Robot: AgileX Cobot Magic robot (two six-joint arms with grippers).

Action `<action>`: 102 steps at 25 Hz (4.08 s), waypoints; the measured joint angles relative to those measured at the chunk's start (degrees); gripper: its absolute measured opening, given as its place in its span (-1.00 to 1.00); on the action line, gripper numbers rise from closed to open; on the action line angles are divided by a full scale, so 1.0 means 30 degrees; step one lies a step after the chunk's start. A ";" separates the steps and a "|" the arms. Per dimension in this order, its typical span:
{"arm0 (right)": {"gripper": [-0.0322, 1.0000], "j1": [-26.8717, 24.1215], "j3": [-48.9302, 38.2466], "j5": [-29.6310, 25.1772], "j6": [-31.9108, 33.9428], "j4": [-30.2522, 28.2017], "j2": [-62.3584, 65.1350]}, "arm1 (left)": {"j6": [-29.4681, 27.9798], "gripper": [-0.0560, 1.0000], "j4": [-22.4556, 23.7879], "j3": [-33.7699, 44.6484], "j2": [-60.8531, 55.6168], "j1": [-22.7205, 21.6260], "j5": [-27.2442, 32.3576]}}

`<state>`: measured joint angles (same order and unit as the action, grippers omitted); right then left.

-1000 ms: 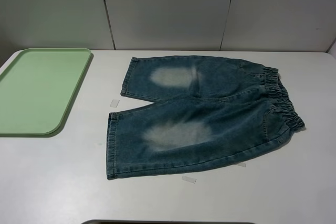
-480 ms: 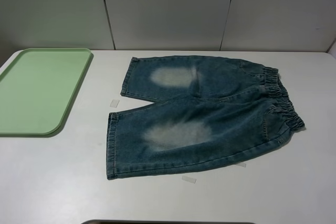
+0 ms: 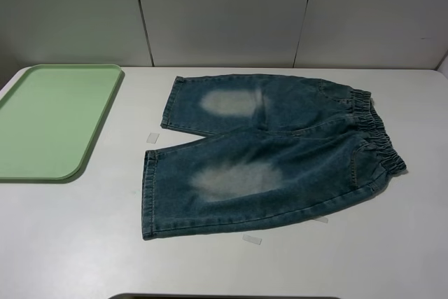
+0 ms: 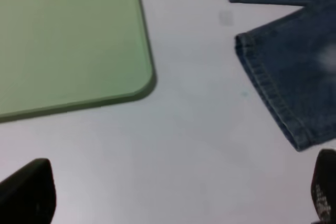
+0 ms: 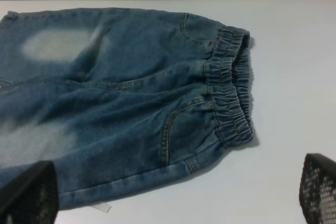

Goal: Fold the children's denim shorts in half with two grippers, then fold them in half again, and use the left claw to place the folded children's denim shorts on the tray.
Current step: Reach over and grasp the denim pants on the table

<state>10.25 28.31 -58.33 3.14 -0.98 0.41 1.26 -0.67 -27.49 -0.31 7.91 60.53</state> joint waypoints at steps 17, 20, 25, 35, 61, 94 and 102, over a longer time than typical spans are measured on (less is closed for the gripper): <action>0.41 0.0000 0.0000 0.0000 0.0000 0.0000 0.0000 | 0.0000 0.95 0.0000 0.0000 0.0000 0.1537 0.0000; 0.41 0.0000 0.0000 0.0000 0.0000 0.0000 0.0000 | -0.0032 0.95 -0.0158 0.0000 0.0000 0.1998 0.0000; 0.41 0.0000 0.0000 0.0000 0.0000 0.0000 0.0000 | -0.0061 0.95 -0.1794 0.0000 0.0000 0.2569 0.0000; 0.41 0.0000 0.1353 -0.0077 -0.1752 0.1110 -0.3983 | 0.0486 0.95 -0.1961 0.0066 0.0040 0.3180 0.0055; 0.41 0.6014 0.3593 0.0872 -1.1964 -0.3670 -1.3343 | 0.7446 0.95 -0.2957 -0.6253 1.7739 0.6805 0.0885; 0.41 0.6773 -0.2845 1.0448 -1.0297 -1.4294 -2.1250 | 1.8981 0.95 -0.4118 -0.4911 2.6042 0.7258 -0.7303; 0.41 0.4953 -0.2866 1.2223 -0.9754 -1.5851 -2.1324 | 1.9791 0.93 -0.4192 -0.4903 2.9339 0.9461 -0.8130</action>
<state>25.11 19.72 -21.66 -26.12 -48.54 -63.56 60.64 -13.24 -42.20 87.70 36.30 36.14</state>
